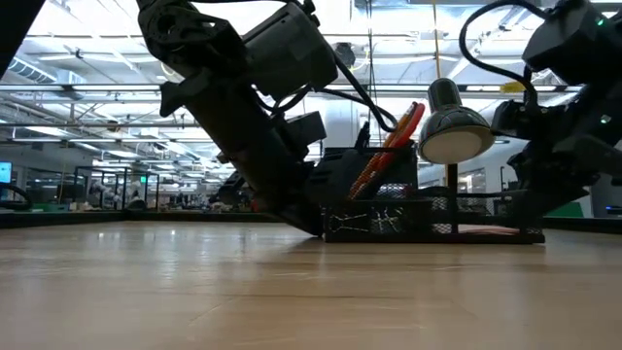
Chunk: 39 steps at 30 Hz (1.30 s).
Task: Pick and place office supplies into organizer
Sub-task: Adjust the black desk organizer, then put the yellow pencil into the black desk organizer
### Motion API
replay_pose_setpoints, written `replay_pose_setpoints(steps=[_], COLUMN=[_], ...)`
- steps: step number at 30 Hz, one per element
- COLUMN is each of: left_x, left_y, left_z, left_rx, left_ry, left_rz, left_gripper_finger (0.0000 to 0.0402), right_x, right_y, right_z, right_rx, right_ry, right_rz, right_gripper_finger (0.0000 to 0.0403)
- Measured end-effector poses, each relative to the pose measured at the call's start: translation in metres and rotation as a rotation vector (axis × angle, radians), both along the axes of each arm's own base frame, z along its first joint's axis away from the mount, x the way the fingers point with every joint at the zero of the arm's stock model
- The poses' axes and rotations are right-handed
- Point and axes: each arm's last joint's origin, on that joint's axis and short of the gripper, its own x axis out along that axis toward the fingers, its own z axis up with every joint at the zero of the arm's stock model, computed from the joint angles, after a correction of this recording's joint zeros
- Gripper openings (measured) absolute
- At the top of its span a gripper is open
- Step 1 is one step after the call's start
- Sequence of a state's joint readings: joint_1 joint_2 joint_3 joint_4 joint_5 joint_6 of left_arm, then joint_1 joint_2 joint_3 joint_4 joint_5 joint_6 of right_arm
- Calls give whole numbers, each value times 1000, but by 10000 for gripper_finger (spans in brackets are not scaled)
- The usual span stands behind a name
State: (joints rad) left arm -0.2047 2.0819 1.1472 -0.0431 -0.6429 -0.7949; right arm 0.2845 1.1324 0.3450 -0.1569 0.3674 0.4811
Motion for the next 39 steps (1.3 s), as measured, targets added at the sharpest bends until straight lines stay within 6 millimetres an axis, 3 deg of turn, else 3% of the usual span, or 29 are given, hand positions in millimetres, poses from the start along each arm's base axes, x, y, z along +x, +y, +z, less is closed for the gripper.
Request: replay_pose_setpoints(steps=[8,17,32,39], left_x=[0,-5,-44,-64], left_y=[0,-8,-46,-91], left_z=[0,4,81,92], left_rx=[7,35,104,-4], left_ry=[6,42,18,38], left_rz=[-8,-34,-100,-332], left_gripper_finger=[4,3,7,19], right_x=[4,5,3,0], right_y=[-4,-6,-6,-7], right_z=[-9,-5,-2,-2], right_rx=[0,2,12,9], right_ry=[44,18,2,23], right_rz=[-24,-34,-51,-58], right_gripper_finger=[0,0,15,61])
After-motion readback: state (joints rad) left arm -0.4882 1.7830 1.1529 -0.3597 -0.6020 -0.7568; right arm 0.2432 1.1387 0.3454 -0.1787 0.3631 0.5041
